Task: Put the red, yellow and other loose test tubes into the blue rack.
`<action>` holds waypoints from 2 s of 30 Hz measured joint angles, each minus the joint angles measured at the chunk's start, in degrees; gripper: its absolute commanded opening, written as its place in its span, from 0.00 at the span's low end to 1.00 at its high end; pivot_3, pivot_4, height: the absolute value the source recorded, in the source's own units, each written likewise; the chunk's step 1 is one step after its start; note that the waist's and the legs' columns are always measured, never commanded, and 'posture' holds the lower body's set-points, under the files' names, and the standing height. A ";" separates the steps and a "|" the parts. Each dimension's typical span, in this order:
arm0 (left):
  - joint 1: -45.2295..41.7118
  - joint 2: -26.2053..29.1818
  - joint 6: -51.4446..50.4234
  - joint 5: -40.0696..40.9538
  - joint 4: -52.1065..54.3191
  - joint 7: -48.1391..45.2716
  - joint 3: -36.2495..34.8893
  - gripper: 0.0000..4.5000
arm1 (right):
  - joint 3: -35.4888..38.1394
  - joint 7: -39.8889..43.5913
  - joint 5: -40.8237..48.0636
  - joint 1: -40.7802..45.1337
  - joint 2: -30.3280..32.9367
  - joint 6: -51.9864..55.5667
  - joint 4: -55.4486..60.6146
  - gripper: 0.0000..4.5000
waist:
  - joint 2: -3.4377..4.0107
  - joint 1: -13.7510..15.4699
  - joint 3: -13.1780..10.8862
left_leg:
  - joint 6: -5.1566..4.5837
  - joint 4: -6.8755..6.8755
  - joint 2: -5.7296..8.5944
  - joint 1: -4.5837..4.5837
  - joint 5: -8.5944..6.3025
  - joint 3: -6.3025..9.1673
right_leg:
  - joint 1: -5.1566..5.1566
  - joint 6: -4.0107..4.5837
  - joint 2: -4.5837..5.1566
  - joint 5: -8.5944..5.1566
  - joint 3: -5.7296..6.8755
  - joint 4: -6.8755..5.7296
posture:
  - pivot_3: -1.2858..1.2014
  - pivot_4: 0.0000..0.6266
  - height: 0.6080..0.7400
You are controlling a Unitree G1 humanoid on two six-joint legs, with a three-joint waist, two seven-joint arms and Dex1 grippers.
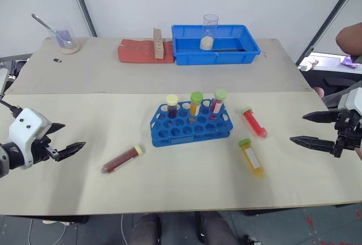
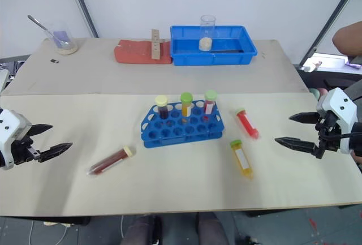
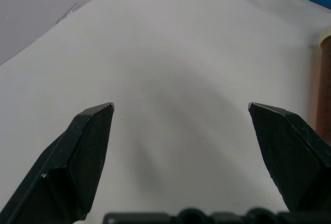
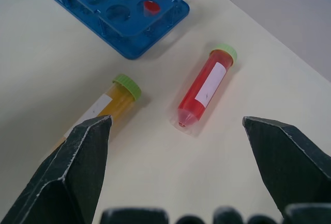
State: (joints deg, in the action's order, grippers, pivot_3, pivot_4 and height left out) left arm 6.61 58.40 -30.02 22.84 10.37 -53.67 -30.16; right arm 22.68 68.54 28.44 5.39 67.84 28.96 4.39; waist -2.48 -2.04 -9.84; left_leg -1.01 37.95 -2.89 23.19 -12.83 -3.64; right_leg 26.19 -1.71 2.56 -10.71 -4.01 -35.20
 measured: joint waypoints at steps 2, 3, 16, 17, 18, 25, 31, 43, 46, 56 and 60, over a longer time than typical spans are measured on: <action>-0.10 -0.07 -0.02 0.01 -0.01 -0.03 0.03 0.99 | 0.02 -0.01 0.00 0.00 -0.04 0.00 0.00 1.00 | 0.00 0.00 0.00 | 0.00 0.00 0.00 -0.01 0.00 0.00 | 0.00 0.00 0.00 0.00 0.00 -0.01 | 0.52 0.24 1.00; -0.46 -0.33 -0.02 0.02 -0.03 -0.03 0.11 0.99 | 0.12 -0.02 -0.01 0.01 -0.27 0.00 0.00 1.00 | 0.00 0.02 0.00 | 0.00 0.00 0.00 -0.02 0.00 0.00 | -0.01 0.00 0.00 0.00 0.00 -0.03 | 0.52 0.24 1.00; -1.01 -0.81 -0.02 -0.11 -0.37 0.22 0.89 0.99 | 0.14 0.74 -0.50 0.16 -1.64 -1.24 -1.71 1.00 | 0.00 -0.02 0.00 | 0.00 0.01 0.01 -0.03 0.01 0.00 | -0.02 -0.08 -0.01 0.06 -0.01 -0.06 | 0.52 0.24 1.00; -1.01 -0.81 -0.02 -0.13 -0.52 0.22 0.89 0.99 | 0.14 0.97 -0.70 0.15 -1.81 -1.46 -1.81 1.00 | 0.00 -0.03 0.00 | 0.00 0.01 0.01 -0.03 0.01 0.00 | -0.02 -0.09 -0.02 0.06 -0.01 -0.07 | 0.52 0.24 1.00; -1.01 -0.81 -0.02 -0.15 -0.65 0.22 0.89 0.99 | 0.14 1.14 -0.78 0.13 -1.89 -1.72 -1.98 1.00 | 0.00 -0.03 0.00 | 0.00 0.01 0.01 -0.03 0.01 0.00 | -0.02 -0.09 -0.02 0.06 -0.01 -0.08 | 0.52 0.24 1.00; -1.01 -0.81 -0.02 -0.29 -1.13 0.22 0.89 0.99 | 0.14 1.33 -1.33 -0.32 -2.71 -2.86 -2.64 1.00 | 0.00 -0.03 0.00 | 0.00 0.01 0.01 -0.06 0.01 0.00 | -0.02 -0.09 -0.02 0.06 -0.01 -0.14 | 0.52 0.24 1.00; -2.44 -1.99 1.51 1.05 -1.23 -1.71 0.89 0.99 | 0.14 1.38 -1.39 -0.85 -2.99 -3.03 -2.68 1.00 | 0.00 0.00 0.00 | 0.00 0.03 0.02 -0.07 0.02 0.00 | -0.03 -0.09 -0.02 0.07 -0.01 -0.20 | 0.52 0.24 1.00; -2.06 -1.99 1.73 3.87 0.71 -5.67 1.14 0.99 | 0.13 1.44 -1.28 -0.15 -2.97 -2.75 -2.62 1.00 | 0.00 -0.18 0.00 | 0.00 0.07 0.03 -0.34 0.02 0.02 | -0.03 0.07 -0.08 -0.08 -0.05 -0.68 | 0.52 0.24 1.00; -0.76 -1.98 1.21 5.40 7.35 -7.89 4.45 0.99 | -0.18 1.16 -1.16 0.48 -2.83 -0.73 -1.18 1.00 | -0.01 -0.18 0.00 | 0.02 0.08 0.03 -0.32 0.03 0.02 | -0.04 0.25 -0.07 -0.19 -0.06 -0.70 | 0.52 0.24 1.00; -11.84 -3.73 -2.79 12.02 22.10 -7.70 19.14 0.99 | -22.21 -9.83 -7.03 25.31 -6.22 16.51 0.58 1.00 | 0.00 -0.71 0.00 | 0.01 0.29 0.04 -0.31 0.03 0.12 | -0.04 0.23 -0.19 -0.17 -0.12 -0.83 | 0.52 0.24 1.00; -14.91 -4.05 -3.08 13.92 23.02 -8.35 21.62 0.99 | -31.53 -12.39 -12.33 36.26 -11.92 22.10 -10.19 1.00 | -0.01 -0.53 -0.01 | 0.00 0.31 0.07 -0.20 0.04 0.15 | -0.01 -0.04 -0.20 0.01 -0.12 -0.81 | 0.52 0.24 1.00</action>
State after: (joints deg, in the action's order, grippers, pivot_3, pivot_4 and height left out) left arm -8.30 54.35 -33.10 36.75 33.40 -62.02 -8.54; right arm -8.85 56.15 16.10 41.66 55.91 51.06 -5.79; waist -2.49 -2.57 -9.84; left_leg -1.01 38.26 -2.82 22.99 -12.80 -3.49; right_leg 26.17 -1.76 2.36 -10.70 -4.13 -36.02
